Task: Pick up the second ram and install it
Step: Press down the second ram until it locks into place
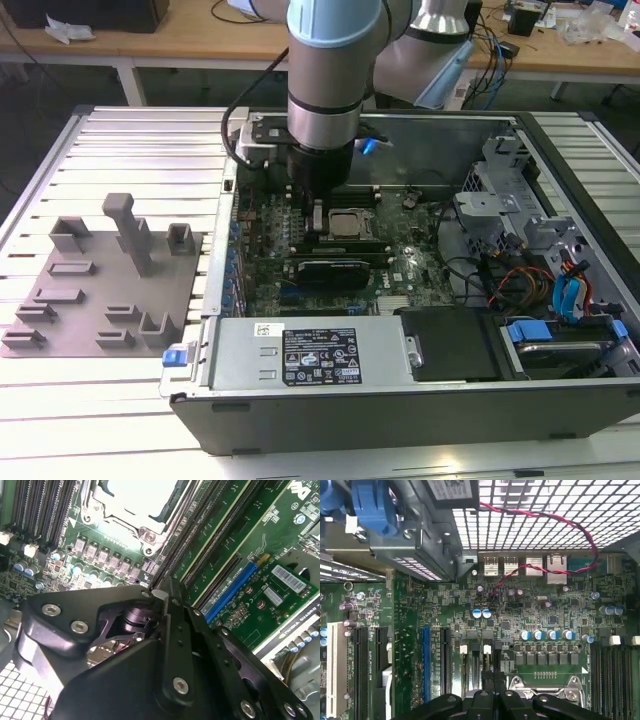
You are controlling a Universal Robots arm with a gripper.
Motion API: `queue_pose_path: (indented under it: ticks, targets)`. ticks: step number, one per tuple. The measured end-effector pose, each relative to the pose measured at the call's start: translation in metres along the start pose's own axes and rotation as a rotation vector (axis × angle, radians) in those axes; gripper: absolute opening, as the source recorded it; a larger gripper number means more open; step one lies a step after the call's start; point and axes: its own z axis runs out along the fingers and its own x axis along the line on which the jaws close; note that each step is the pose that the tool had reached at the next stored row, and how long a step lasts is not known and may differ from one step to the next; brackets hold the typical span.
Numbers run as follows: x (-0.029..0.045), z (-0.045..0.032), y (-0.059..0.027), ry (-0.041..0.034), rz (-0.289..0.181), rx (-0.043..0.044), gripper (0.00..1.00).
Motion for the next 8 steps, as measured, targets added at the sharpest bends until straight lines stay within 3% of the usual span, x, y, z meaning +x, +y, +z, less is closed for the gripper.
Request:
queue_pose_path:
  ticks: [3, 4, 8]
  targets:
    - [-0.0001, -0.0079, -0.0022, -0.0006, 0.000, 0.0003, 0.08]
    - [-0.0003, -0.0086, -0.0183, -0.0005, 0.001, -0.0042, 0.08]
    - [-0.0011, -0.0094, -0.0522, -0.0002, 0.000, -0.0219, 0.08]
